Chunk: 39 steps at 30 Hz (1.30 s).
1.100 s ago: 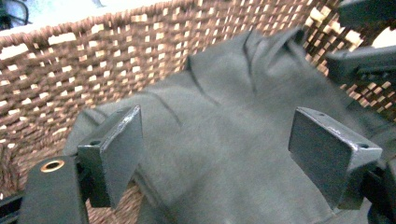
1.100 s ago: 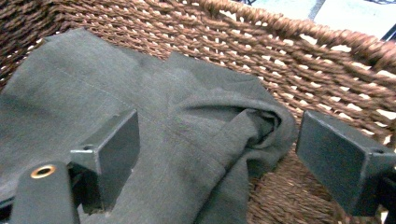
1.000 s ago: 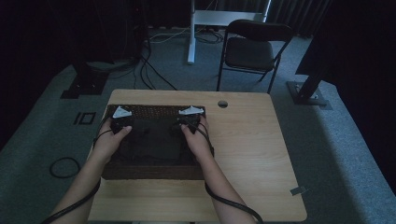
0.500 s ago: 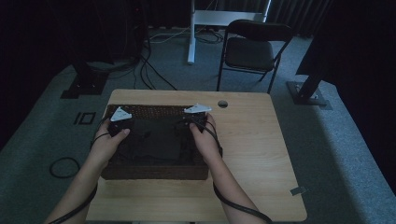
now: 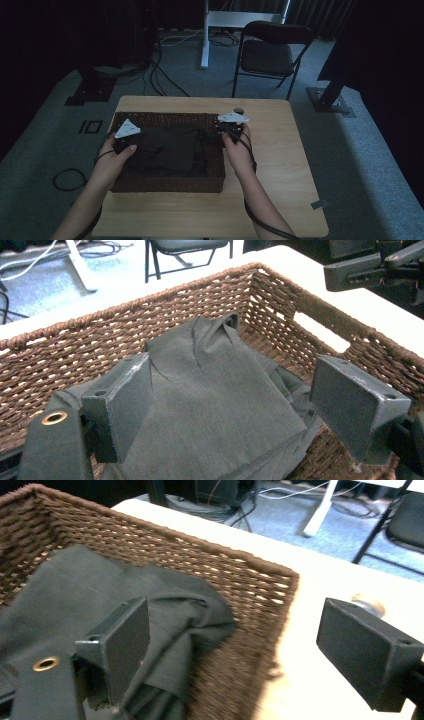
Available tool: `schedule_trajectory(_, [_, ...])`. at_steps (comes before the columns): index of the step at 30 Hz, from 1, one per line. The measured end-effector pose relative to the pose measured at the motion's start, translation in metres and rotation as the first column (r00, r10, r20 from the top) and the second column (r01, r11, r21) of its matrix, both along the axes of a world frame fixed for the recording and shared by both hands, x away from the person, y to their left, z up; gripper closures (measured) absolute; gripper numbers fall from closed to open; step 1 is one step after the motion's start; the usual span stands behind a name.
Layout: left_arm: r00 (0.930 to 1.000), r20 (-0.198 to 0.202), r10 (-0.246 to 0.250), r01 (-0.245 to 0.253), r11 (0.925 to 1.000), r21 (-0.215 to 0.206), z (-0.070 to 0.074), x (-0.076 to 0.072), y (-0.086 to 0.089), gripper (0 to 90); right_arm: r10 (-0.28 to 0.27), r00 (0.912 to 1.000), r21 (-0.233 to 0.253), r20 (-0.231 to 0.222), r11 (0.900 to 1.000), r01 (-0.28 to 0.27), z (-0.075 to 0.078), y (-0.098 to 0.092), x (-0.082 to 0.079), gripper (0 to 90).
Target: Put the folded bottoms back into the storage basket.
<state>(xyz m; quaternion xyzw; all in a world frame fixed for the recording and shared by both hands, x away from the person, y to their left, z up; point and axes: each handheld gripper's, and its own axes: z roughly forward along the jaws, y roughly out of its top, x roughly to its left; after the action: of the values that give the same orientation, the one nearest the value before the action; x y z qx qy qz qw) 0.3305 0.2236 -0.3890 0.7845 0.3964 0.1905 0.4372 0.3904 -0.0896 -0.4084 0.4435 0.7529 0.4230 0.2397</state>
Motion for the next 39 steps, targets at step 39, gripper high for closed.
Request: schedule_trajectory(39, [0.9978,0.064,-0.018,0.020,0.9992,-0.035,-0.030,-0.076,0.019,16.2,-0.153,0.9874,0.024,0.041,0.988,0.152,-0.044,-0.135,-0.063,13.6])
